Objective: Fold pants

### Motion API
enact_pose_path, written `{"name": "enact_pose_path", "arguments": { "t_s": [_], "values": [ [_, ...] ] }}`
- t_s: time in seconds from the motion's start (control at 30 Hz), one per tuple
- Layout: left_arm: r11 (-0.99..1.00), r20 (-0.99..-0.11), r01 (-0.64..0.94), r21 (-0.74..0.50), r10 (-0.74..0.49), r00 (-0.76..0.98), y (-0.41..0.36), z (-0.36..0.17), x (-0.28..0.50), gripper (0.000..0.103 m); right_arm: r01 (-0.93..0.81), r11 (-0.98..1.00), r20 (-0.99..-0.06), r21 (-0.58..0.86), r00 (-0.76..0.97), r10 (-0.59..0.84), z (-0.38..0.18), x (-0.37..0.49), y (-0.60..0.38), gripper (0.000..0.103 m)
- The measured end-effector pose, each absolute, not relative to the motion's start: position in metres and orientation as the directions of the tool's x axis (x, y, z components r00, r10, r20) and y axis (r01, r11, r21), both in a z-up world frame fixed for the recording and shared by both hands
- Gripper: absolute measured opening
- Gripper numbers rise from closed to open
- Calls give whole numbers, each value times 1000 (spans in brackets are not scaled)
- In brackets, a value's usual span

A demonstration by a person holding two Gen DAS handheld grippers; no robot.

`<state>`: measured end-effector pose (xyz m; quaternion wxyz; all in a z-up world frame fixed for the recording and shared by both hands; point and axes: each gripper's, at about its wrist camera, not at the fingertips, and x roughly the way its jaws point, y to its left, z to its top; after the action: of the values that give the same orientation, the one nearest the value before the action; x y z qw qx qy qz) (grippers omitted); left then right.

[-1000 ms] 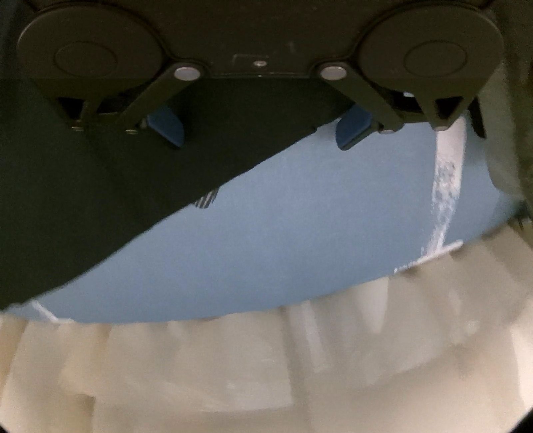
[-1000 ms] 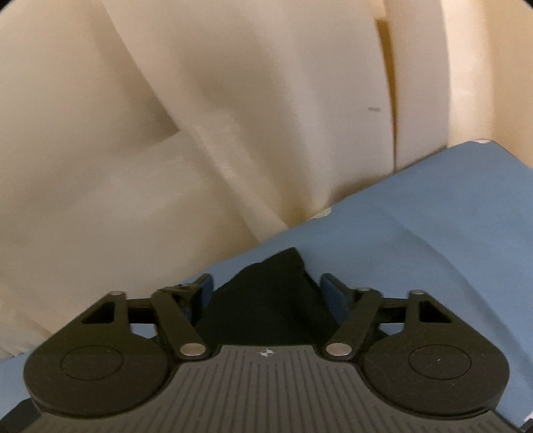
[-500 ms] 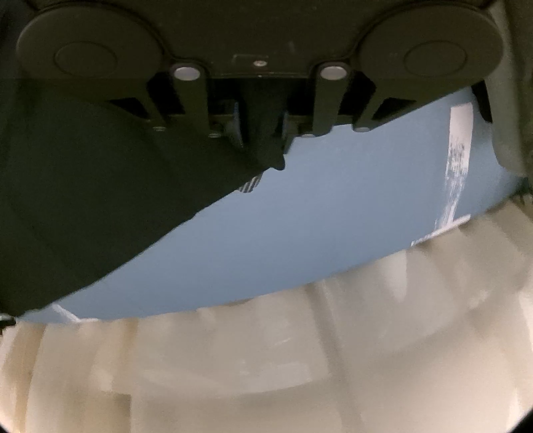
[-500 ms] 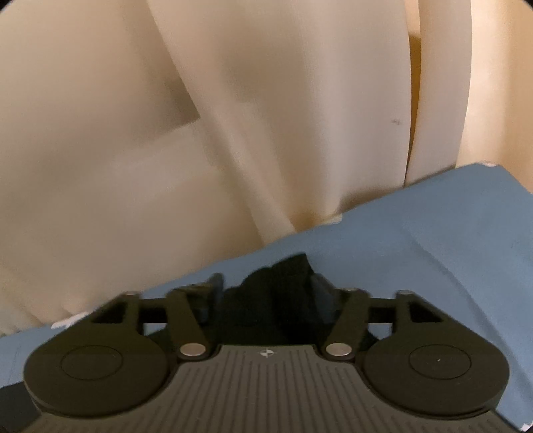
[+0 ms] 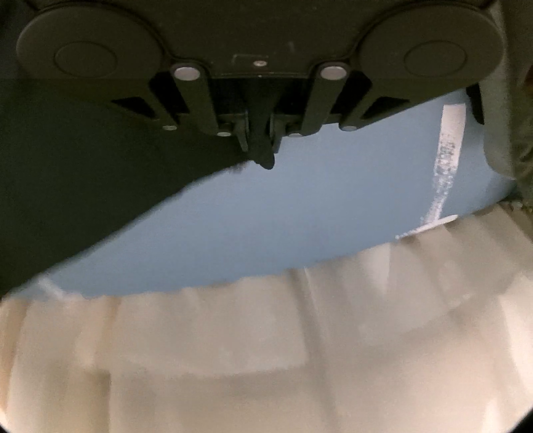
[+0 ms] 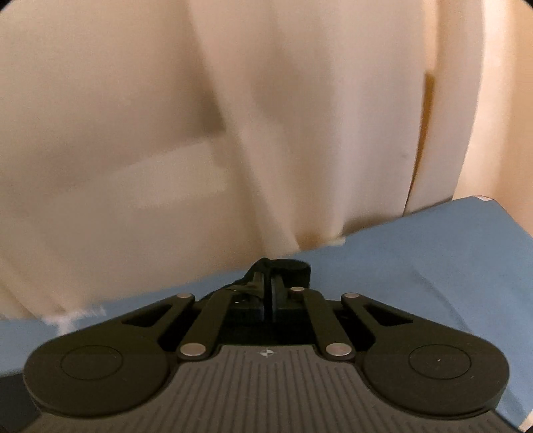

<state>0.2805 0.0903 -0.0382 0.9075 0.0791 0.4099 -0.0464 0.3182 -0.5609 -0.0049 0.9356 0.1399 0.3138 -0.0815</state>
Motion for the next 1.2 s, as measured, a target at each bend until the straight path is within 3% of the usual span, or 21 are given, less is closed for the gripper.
{"name": "enact_pose_path", "arguments": {
  "t_s": [0.37,0.57,0.73,0.83,1.0,1.07,1.1,1.2],
  "values": [
    [989,-547,133,-69,-149,824,90,60,213,103,146,873,-407,465,911,64,80,229,-604,4],
    [968,-411,217,-130,-252,876,89,98,119,103,31,830,-239,558,963,125,117,111,-633,3],
    [944,-368,288,-161,-328,870,101,87,31,103,-27,811,-145,584,980,137,114,-30,-645,3],
    [936,-403,286,-205,-347,847,108,54,-20,103,36,814,-181,580,980,86,84,-120,-640,3],
    [934,-561,160,-319,-322,763,120,-22,-53,103,265,800,-397,539,917,-36,5,-219,-618,6],
    [931,-603,103,-350,-308,736,123,-39,-56,103,343,794,-478,503,875,-76,-15,-228,-610,22],
    [934,-609,88,-347,-295,736,122,-42,-58,103,355,791,-486,498,870,-84,-19,-230,-606,27],
    [951,-586,67,-302,-241,774,120,-31,-68,103,345,791,-452,506,887,-97,-13,-237,-592,61]
  ]
}}
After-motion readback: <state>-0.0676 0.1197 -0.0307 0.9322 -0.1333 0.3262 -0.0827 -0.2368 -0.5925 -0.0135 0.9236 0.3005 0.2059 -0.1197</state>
